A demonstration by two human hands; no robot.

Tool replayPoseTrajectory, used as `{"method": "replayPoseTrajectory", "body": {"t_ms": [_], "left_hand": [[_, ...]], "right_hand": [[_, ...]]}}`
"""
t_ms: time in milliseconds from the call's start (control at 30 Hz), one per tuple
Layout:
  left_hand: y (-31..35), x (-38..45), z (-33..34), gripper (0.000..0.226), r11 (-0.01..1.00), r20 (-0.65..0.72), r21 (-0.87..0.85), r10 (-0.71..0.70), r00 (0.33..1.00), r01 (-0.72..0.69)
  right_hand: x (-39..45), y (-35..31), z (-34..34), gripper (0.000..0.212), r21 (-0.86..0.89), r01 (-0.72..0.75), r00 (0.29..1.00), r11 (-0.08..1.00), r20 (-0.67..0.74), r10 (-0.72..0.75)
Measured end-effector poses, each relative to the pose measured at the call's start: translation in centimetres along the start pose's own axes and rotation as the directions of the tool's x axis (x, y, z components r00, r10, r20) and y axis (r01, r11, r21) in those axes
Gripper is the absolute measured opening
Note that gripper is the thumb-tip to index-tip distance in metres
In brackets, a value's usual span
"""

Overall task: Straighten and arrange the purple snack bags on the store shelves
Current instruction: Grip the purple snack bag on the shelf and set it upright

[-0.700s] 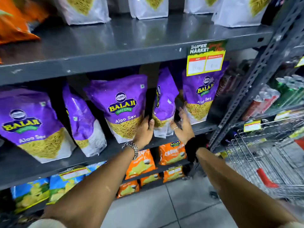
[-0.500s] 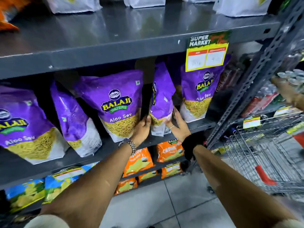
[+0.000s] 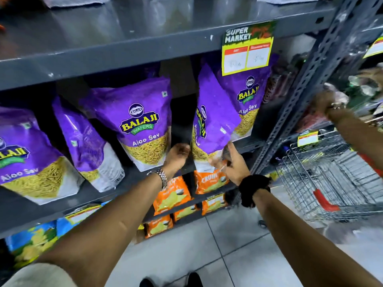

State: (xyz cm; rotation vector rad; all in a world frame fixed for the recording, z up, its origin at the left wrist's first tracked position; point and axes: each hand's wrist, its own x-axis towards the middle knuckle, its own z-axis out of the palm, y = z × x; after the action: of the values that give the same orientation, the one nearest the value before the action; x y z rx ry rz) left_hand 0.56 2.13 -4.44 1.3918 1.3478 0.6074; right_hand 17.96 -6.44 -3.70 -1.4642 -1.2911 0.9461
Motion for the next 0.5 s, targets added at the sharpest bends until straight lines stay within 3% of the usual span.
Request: {"method": "replayPoseTrajectory", "body": {"t_ms": [133, 300, 400, 500], "left_hand": [[2.0, 0.9, -0.4, 0.032, 0.995, 0.127, 0.079, 0.051, 0.991, -0.062], [1.2, 3.1, -1.3, 0.066, 0.986, 0.331, -0.108, 0.154, 0.931, -0.125], [0.5, 2.3, -1.8, 0.077, 0.988, 0.371, -0.111, 0.145, 0.917, -0.111], [0.1, -0.1, -1.7, 0.089, 0.985, 0.347, -0.121, 0.159, 0.924, -0.124]], "right_hand": [[0.1, -0.7, 1.4, 0.096, 0.025, -0.015, 1.0, 1.0, -0.011, 0.015], [0.4, -0.5, 2.7, 0.09, -0.017, -0.08, 0.979, 0.997, -0.189, 0.075], [0.3, -0.9, 2.0, 0.084, -0.115, -0.124, 0.972, 0.986, -0.212, 0.097], [-0.7, -1.1, 0.9, 0.082, -0.182, -0.131, 0.984, 0.975, -0.147, 0.105]]}}
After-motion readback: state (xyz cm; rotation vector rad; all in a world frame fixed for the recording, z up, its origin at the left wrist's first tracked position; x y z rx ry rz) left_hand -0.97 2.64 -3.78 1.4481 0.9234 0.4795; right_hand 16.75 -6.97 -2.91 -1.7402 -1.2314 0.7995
